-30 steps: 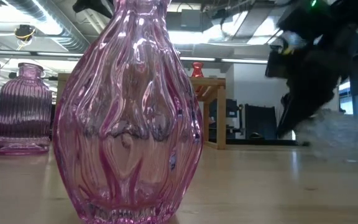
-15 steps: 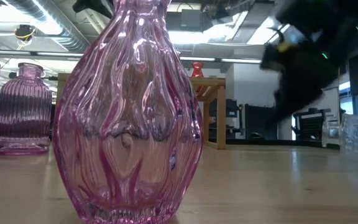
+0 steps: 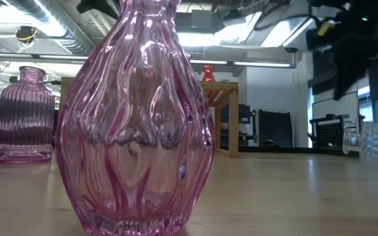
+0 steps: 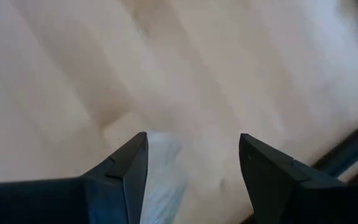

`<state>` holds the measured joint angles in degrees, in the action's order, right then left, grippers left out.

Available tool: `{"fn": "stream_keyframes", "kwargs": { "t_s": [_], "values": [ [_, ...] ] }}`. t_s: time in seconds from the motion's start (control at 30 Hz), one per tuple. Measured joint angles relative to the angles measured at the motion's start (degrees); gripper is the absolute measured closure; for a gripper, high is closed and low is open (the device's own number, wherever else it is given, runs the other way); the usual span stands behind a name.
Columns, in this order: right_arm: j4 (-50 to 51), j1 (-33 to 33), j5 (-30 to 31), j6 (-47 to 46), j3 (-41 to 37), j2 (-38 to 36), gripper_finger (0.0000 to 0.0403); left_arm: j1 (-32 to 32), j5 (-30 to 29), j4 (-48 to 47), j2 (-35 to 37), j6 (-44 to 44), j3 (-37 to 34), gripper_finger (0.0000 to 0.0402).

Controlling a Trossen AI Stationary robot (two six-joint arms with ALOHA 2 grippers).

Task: Sort vases onto shelf
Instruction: Put the transparent vase on the shelf aligned with the other transparent vases on the right

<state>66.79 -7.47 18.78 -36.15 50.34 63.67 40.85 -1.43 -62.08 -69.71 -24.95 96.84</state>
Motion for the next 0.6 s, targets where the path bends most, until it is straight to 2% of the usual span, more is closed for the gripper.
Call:
{"fn": "stream_keyframes", "kwargs": {
  "t_s": [0.2,0.43,0.5,0.6],
  "values": [
    [-0.9,0.0,-8.1,-7.4,-8.5,-5.6,0.0201,0.0,0.0,0.0,0.0,0.0,0.0,0.0233],
    [-10.4,0.8,-10.0,-11.4,-17.7,-7.8,0.0200,0.0,0.0,0.0,0.0,0.0,0.0,0.0233],
    [-12.4,1.7,-11.3,-11.6,-18.5,-7.5,0.0200,0.0,0.0,0.0,0.0,0.0,0.0,0.0233],
    [-14.5,2.2,-9.7,-11.9,-18.4,-7.0,0.0199,0.0,0.0,0.0,0.0,0.0,0.0,0.0233]
  ]
}}
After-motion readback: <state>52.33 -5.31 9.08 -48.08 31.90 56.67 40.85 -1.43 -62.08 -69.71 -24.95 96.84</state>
